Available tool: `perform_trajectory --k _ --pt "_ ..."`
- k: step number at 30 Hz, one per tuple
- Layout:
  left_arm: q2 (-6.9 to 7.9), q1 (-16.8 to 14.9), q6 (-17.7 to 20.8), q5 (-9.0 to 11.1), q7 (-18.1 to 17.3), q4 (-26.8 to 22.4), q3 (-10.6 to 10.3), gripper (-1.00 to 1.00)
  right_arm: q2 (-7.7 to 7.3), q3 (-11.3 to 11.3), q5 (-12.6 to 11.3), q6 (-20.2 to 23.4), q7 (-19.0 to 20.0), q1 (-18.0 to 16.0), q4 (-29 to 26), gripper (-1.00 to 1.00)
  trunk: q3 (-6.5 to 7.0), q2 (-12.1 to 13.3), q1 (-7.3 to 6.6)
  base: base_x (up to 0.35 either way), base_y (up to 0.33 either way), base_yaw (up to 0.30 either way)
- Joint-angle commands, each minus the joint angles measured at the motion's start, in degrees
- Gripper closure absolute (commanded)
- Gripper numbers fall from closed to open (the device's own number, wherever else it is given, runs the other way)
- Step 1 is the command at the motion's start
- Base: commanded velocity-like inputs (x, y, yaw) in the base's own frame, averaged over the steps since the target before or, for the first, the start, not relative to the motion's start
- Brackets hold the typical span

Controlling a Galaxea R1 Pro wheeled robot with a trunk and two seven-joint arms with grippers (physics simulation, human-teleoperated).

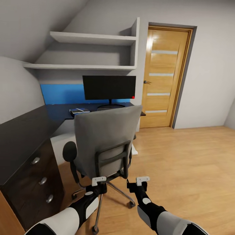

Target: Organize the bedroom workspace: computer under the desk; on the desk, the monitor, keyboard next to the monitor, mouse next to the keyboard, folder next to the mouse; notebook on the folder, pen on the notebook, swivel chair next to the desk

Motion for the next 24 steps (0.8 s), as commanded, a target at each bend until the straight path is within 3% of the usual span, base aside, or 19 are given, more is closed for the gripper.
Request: perform_trajectory --k 1,14,24 --pt "0.0 -0.04 -0.21 0.47 0.28 0.01 -0.62 -1.0 0.01 0.49 -0.27 -0.12 -0.33 -0.04 0.03 -1.0 -0.06 -0.02 0.02 0.321 0.0 0.0" --pt "0.01 -0.05 -0.21 0.48 0.28 0.01 -0.61 -1.0 -0.06 0.49 -0.27 -0.12 -0.33 -0.04 0.03 -1.0 -0.06 -0.02 0.02 0.063 0.0 0.0" --pt "0.0 -0.01 -0.24 0.47 0.29 0.01 -0.66 -1.0 -0.72 -0.05 -0.57 -0.03 -0.47 -0.04 0.0 -1.0 -0.06 -0.02 0.02 -0.142 -0.008 0.0"
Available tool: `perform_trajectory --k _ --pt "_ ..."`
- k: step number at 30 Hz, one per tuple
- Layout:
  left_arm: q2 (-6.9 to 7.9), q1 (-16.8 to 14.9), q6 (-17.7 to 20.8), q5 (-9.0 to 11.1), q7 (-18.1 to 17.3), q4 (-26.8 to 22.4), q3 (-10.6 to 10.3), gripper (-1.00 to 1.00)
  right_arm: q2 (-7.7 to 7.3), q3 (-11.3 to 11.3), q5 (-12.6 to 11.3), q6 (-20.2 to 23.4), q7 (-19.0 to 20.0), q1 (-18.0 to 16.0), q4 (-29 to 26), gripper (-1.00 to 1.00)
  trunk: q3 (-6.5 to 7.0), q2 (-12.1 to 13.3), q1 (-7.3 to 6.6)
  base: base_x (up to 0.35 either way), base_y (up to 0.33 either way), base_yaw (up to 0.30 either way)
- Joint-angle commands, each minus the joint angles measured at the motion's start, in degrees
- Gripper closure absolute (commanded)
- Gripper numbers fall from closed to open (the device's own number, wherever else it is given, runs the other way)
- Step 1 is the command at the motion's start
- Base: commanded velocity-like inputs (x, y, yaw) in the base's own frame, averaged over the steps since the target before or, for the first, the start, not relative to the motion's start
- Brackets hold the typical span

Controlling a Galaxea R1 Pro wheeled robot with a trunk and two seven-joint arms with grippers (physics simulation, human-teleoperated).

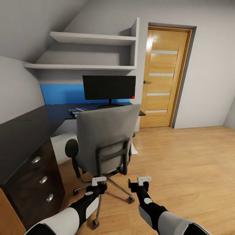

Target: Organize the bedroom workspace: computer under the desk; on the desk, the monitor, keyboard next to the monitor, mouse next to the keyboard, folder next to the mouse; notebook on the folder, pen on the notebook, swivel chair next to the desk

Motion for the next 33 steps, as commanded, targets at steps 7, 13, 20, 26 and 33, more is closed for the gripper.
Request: perform_trajectory --k 7,13,20,26,33 --pt "-0.03 -0.06 -3.1 0.62 0.56 2.71 -0.42 -1.0 -2.74 0.16 -0.71 0.13 -0.51 -0.1 -0.16 -1.0 -0.06 -0.03 -0.02 -0.011 -0.001 0.0" --pt "0.12 -0.01 -12.9 0.83 0.8 9.72 -0.16 -1.0 -5.11 -0.71 -0.76 0.14 -0.66 -0.16 -0.44 -1.0 -0.06 -0.03 -0.02 0.0 0.0 0.0" --pt "0.26 0.0 -13.88 4.17 1.0 10.21 0.05 -1.0 -7.26 -1.15 -0.76 0.06 -0.8 -0.25 -0.56 -1.0 -0.06 -0.03 -0.02 0.0 0.0 0.0" --pt "0.4 0.0 -14.98 12.27 1.11 10.03 0.13 -1.0 -7.74 -1.84 -0.76 0.05 -0.81 -0.3 -0.57 -1.0 -0.06 -0.03 -0.02 0.0 0.0 0.0" --pt "1.09 0.0 -17.57 17.61 1.22 6.2 -0.16 -1.0 -8.71 -2.4 -0.76 0.05 -0.81 -0.3 -0.63 -1.0 -0.06 -0.03 -0.02 0.0 0.0 0.0"
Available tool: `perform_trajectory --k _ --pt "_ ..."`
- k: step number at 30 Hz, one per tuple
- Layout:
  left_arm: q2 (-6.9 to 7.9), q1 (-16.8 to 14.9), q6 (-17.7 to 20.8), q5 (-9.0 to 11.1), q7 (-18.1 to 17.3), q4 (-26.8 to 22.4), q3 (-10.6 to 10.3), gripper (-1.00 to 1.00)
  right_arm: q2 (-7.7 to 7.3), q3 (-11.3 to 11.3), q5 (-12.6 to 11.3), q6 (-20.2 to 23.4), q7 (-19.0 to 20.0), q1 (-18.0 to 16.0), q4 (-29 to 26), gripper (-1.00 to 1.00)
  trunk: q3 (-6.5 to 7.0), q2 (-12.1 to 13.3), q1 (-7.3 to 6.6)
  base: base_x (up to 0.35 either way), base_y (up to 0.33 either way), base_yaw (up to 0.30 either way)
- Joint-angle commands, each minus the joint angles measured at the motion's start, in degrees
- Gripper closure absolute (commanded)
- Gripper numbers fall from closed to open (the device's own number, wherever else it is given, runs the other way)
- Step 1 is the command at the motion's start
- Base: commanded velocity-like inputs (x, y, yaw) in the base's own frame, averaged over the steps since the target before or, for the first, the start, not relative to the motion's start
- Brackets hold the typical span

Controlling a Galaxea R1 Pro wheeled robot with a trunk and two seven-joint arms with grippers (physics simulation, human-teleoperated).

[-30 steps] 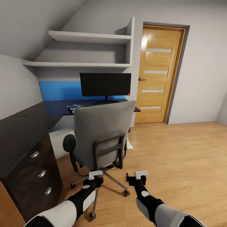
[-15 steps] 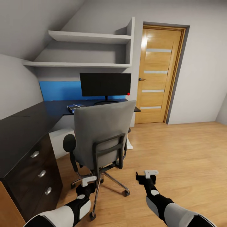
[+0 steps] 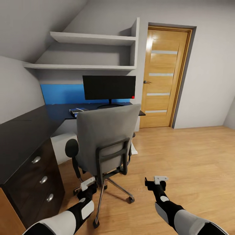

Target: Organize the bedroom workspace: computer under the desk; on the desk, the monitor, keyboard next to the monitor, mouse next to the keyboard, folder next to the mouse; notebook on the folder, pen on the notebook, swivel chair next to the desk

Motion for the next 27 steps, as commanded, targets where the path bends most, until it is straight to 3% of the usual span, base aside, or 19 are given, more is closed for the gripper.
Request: perform_trajectory --k 1,2,5,7,17,27 --pt "0.18 -0.02 -0.05 0.38 0.42 -0.94 -0.42 -1.0 -0.04 0.48 -0.28 -0.1 -0.32 -0.03 0.0 -1.0 -0.06 -0.02 -0.01 0.0 0.0 0.0" --pt "2.45 0.0 3.89 0.7 2.76 -7.03 -0.44 -1.0 -0.14 0.45 -0.28 -0.17 -0.32 -0.03 -0.03 -1.0 -0.06 -0.02 -0.01 0.0 0.0 0.0" --pt "5.11 -0.01 11.59 1.02 4.99 -10.84 -0.37 -1.0 -0.21 0.54 -0.21 -0.99 -0.21 -0.03 -0.01 -1.0 -0.06 -0.02 -0.01 0.0 0.0 0.0" --pt "6.14 -0.01 14.15 1.52 5.5 -11.98 -0.24 -1.0 -0.17 0.94 0.17 -3.58 -0.04 -0.03 0.03 -1.0 -0.06 -0.02 -0.01 0.0 0.0 0.0" --pt "6.61 -0.01 14.35 1.79 5.66 -12.38 -0.13 -1.0 -0.03 1.23 0.42 -5.74 0.01 -0.03 0.22 -1.0 -0.06 -0.02 -0.01 0.022 0.0 0.0" --pt "6.4 -0.02 14.27 1.8 5.66 -12.39 -0.42 -1.0 -0.11 1.23 0.48 -5.8 0.03 -0.03 0.22 -1.0 -0.06 -0.02 -0.01 0.3 0.0 0.0"
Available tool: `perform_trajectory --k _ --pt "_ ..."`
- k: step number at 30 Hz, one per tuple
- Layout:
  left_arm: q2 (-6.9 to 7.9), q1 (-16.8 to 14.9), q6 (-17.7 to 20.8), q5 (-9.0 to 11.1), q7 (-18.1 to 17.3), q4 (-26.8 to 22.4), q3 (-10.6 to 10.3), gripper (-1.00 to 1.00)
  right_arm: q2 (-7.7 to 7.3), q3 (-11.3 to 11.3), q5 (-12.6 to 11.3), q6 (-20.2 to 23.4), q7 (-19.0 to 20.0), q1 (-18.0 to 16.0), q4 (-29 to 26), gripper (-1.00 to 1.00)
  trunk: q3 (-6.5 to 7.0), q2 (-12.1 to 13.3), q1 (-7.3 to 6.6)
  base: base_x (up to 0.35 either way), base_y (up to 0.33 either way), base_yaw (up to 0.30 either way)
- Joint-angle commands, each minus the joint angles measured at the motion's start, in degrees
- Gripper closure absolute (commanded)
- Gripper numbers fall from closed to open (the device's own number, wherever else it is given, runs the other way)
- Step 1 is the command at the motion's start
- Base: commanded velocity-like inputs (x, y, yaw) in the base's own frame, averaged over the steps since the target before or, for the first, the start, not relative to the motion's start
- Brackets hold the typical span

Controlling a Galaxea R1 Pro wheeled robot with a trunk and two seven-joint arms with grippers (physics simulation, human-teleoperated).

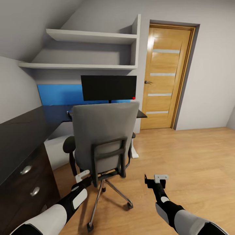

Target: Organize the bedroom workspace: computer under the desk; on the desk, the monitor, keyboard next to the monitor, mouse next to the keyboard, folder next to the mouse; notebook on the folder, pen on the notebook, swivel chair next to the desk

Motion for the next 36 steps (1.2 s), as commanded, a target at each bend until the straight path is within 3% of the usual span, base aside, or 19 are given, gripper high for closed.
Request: perform_trajectory --k 1,13,16,26,36 --pt "0.02 -0.04 -0.29 0.58 0.3 -0.01 -0.54 -1.0 -0.01 0.49 -0.11 -0.03 -0.4 -0.02 -0.04 -1.0 -0.06 -0.02 0.02 0.33 0.0 0.0" --pt "-0.37 -0.02 -0.2 0.36 0.22 0.04 -0.71 -1.0 0.02 0.57 -0.04 -0.03 -0.32 -0.02 0.04 -1.0 -0.06 -0.02 0.02 0.303 0.058 0.0" --pt "-1.0 -0.06 -0.2 0.28 0.22 0.07 -0.71 -1.0 0.02 0.57 -0.04 -0.03 -0.32 -0.02 0.04 -1.0 -0.06 -0.02 0.02 0.065 0.287 0.0" --pt "-1.12 -0.06 -0.17 0.25 0.22 0.08 -0.71 -1.0 0.09 0.57 0.02 -0.03 -0.32 -0.02 0.04 -1.0 -0.06 -0.02 0.02 0.026 0.3 0.0" --pt "-1.87 -0.04 -0.11 0.25 0.13 0.08 -0.89 -1.0 0.19 0.57 0.05 -0.03 -0.32 -0.02 0.04 -1.0 -0.06 -0.02 0.02 0.261 -0.07 0.0"
